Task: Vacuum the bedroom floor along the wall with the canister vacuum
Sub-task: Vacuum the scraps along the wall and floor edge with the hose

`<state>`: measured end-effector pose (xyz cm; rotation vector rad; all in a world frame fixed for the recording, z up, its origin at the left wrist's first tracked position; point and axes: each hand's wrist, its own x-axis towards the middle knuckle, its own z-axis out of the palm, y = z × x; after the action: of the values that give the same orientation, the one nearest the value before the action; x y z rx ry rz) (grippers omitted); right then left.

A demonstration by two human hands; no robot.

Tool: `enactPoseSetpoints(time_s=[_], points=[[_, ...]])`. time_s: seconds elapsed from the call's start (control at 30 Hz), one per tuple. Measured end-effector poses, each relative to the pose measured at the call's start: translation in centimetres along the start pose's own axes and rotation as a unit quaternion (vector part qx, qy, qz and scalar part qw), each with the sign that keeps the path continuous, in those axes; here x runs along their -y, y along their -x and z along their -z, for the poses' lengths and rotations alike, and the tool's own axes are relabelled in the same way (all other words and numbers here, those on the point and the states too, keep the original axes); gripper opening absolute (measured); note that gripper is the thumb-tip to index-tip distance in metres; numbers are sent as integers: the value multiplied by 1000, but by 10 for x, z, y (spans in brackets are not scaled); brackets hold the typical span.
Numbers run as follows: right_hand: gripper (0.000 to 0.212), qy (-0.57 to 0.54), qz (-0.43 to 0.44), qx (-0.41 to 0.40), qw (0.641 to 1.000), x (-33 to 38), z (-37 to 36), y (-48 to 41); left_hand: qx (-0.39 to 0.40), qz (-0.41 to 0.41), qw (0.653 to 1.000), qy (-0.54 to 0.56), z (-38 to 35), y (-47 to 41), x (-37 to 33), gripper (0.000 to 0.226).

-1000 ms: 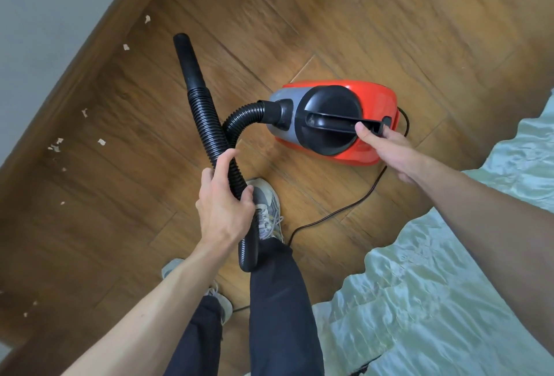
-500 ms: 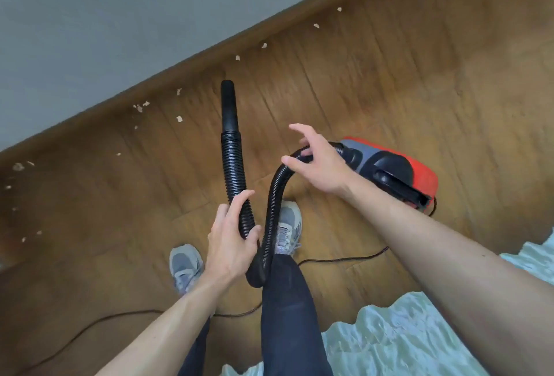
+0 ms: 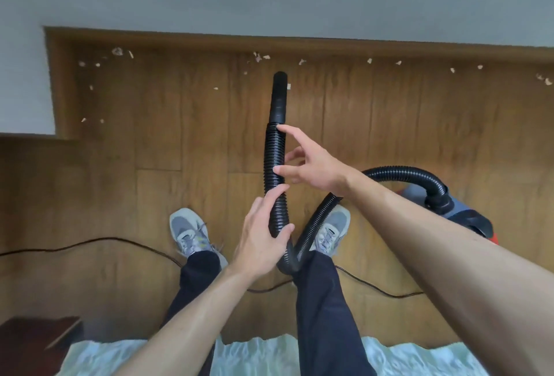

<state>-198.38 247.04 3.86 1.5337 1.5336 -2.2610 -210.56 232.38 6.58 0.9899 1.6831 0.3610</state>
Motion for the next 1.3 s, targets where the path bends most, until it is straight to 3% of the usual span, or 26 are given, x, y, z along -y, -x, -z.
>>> enactPoseSetpoints(time_s=[0.23,0.57,0.83,1.07,1.2,1.3], points=[[74,-52,-53,39,996,38,-88,-47,-21,39,987,157,60,15,45,73],[73,10,-97,59,993,104,-192,-135,-97,72,948,293,166,12,97,74],[61,77,-129,142,978,158,-266,-202,-166,103,925,326,231,8,144,70],[51,124,-69,167,976,171,-305,-243,-221,152,897,353,263,-5,163,65],[49,143,-97,221,960,169,-315,-272,-230,155,890,362,269,-20,165,61],[52,156,-125,217,956,165,-316,-287,-224,166,891,358,272,-31,171,59]])
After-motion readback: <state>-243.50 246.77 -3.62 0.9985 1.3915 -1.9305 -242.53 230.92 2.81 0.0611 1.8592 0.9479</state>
